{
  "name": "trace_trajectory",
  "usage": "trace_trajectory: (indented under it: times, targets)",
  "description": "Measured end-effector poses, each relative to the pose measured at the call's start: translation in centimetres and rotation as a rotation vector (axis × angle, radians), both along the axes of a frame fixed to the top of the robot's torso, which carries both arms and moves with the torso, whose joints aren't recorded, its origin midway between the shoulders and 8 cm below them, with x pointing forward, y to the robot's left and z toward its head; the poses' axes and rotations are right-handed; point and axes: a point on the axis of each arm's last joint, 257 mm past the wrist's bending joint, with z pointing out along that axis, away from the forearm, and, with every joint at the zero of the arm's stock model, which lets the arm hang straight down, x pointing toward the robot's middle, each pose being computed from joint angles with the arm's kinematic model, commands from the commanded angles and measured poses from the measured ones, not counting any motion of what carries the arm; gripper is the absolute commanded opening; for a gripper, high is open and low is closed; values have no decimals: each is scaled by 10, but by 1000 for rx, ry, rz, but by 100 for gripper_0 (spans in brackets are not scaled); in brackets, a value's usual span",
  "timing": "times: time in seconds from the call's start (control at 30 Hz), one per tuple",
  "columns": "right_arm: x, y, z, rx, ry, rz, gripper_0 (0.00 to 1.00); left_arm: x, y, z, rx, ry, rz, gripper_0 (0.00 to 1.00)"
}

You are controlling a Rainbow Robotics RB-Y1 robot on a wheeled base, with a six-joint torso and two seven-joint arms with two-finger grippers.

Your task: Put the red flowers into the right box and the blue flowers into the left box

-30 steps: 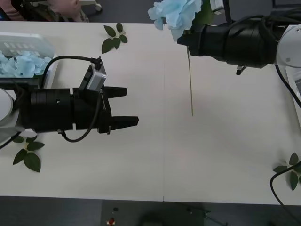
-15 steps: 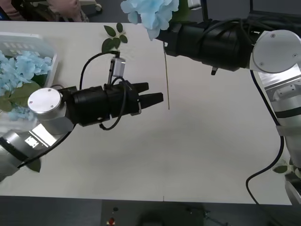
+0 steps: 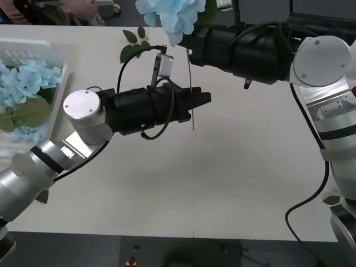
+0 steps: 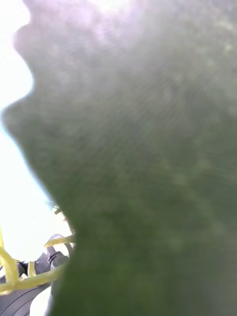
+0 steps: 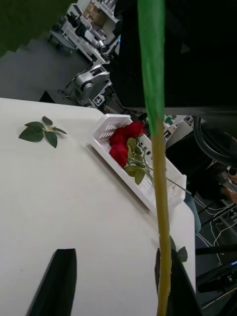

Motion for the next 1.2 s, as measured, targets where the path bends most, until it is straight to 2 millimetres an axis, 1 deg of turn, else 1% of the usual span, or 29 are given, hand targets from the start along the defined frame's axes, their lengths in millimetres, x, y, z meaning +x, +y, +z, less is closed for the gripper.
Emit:
trace_trajectory:
  times: [0.47, 0.5, 0.53, 0.57, 0.6, 0.63, 0.7, 0.77, 0.8, 0.87, 0.93, 0.97, 1.07, 1.2]
  targets:
    - [-1, 2, 0, 3, 0, 2, 0, -1, -1, -2, 2, 2, -2, 0]
    - [-1, 2, 0, 5, 1, 4, 12, -1, -1, -2, 3, 2, -2, 0]
    - [-2, 2, 1, 8, 2, 6, 53, -1, -1, -2, 3, 2, -2, 0]
    - [-2, 2, 1, 8, 3, 6, 64, -1, -1, -2, 3, 2, -2, 0]
    - [-1, 2, 1, 7, 2, 6, 72, -1, 0, -2, 4, 2, -1, 0]
    - [-1, 1, 0, 5, 2, 4, 76, 0, 1, -2, 6, 2, 0, 0]
    - [0, -2, -1, -8, 1, 2, 80, 2, 7, -2, 5, 8, 6, 0]
    - [0, -7, -4, -35, 1, 3, 83, 7, 20, 0, -5, 28, 19, 0]
    - [0, -10, -4, -44, -1, 4, 84, 10, 30, 2, -5, 36, 28, 0]
    - [-1, -15, 1, -43, 2, 12, 87, 16, 59, 4, 29, 27, 53, 0]
    - [-2, -20, 4, -43, 4, 18, 87, 19, 96, 7, 90, 10, 67, 0]
    - [-2, -23, 5, -44, 5, 19, 87, 16, 116, 10, 118, 14, 61, 0]
    - [-2, -31, 7, -51, 5, 19, 87, 10, 187, 19, 238, 23, 69, 0]
    - [-6, -41, 11, -67, -23, 38, 87, 3, 301, 24, 493, 28, 142, 0]
